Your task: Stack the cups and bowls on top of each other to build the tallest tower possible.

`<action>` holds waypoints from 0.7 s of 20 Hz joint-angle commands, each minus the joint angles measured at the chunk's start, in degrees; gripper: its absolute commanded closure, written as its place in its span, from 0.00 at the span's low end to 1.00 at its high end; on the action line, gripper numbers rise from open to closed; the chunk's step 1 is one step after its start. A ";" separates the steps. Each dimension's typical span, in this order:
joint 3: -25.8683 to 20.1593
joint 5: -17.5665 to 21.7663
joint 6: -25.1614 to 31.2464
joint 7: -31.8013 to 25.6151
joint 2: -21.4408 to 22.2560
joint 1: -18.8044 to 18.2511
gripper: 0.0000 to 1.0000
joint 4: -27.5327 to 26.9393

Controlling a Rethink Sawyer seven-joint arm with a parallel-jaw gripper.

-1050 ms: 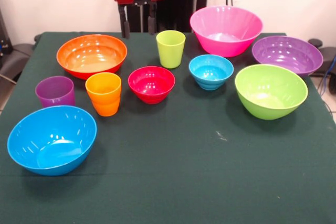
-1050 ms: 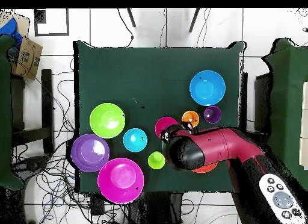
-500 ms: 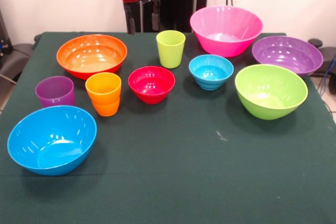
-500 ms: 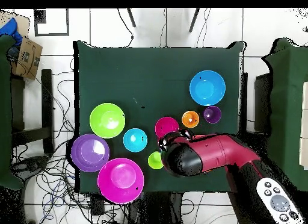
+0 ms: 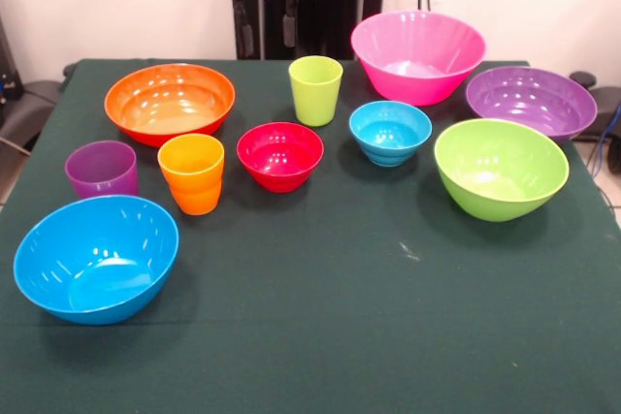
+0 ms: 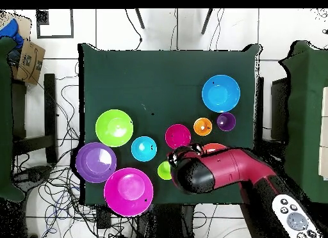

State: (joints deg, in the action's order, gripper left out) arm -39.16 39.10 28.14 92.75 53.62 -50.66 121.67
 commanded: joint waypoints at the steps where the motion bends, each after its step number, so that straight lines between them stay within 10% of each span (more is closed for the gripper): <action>1: 0.32 2.08 -0.63 -1.04 -0.26 -0.21 0.00 4.43; 14: 1.95 4.44 -4.02 1.56 0.00 -0.69 0.00 6.77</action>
State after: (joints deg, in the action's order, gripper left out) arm -39.08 39.26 27.47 92.75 55.07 -52.31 124.17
